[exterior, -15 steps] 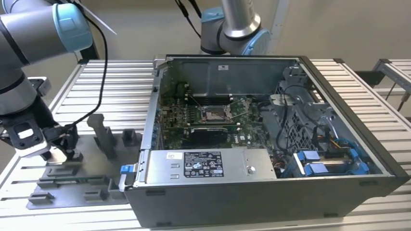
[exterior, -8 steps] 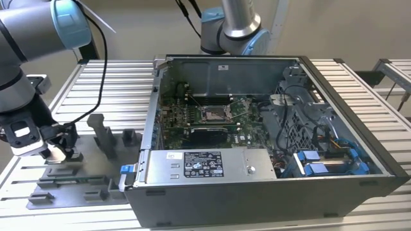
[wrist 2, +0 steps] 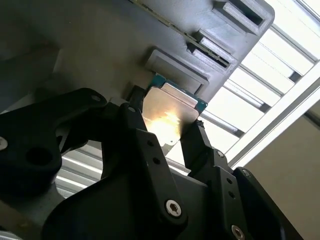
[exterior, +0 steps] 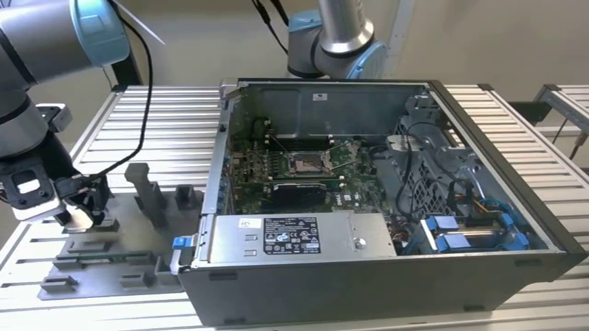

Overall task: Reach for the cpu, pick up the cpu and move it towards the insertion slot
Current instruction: 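Pick up the cpu and move it towards the insertion slot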

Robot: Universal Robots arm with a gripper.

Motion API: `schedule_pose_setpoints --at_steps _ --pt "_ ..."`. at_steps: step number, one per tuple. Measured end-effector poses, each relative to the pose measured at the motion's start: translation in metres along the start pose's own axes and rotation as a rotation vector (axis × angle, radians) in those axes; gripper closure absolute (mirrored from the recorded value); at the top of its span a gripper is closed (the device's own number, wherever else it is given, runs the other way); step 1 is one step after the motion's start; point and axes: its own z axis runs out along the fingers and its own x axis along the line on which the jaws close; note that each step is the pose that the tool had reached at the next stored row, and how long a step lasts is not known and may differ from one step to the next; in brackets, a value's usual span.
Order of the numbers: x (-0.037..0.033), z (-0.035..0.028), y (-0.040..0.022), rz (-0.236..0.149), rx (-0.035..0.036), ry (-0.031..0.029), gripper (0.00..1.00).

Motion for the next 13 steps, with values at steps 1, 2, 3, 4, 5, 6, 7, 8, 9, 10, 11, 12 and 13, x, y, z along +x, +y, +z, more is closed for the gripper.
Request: schedule_pose_setpoints --at_steps 1,2,3,4,5,6,7,8,9,10,11,12,13 --pt "0.0001 -0.0008 0.0001 0.0 0.0 0.0 1.0" --pt "0.0001 -0.0016 0.0001 0.0 0.0 -0.0001 1.0" --pt "0.0001 -0.0023 0.0002 0.0 -0.0001 -0.0001 1.0" --pt "0.0001 -0.003 0.0002 0.001 0.0 -0.0001 1.0" --pt "0.0 -0.0036 0.0002 0.001 0.0 -0.0004 1.0" --pt "0.0 -0.0036 0.0002 0.001 -0.0001 -0.0006 1.0" --pt "0.0 -0.0036 0.0002 0.001 -0.0001 -0.0006 1.0" --pt "0.0 -0.0036 0.0002 0.001 -0.0002 -0.0007 1.0" --pt "0.0 -0.0036 0.0002 0.001 -0.0001 -0.0006 1.0" --pt "0.0001 -0.0037 0.0002 0.001 -0.0001 -0.0005 1.0" --pt "0.0 -0.0037 0.0002 0.001 0.0 -0.0005 1.0" --pt "0.0 -0.0037 0.0002 0.001 0.0 -0.0005 1.0" --pt "0.0 -0.0037 0.0002 0.001 0.0 -0.0005 1.0"
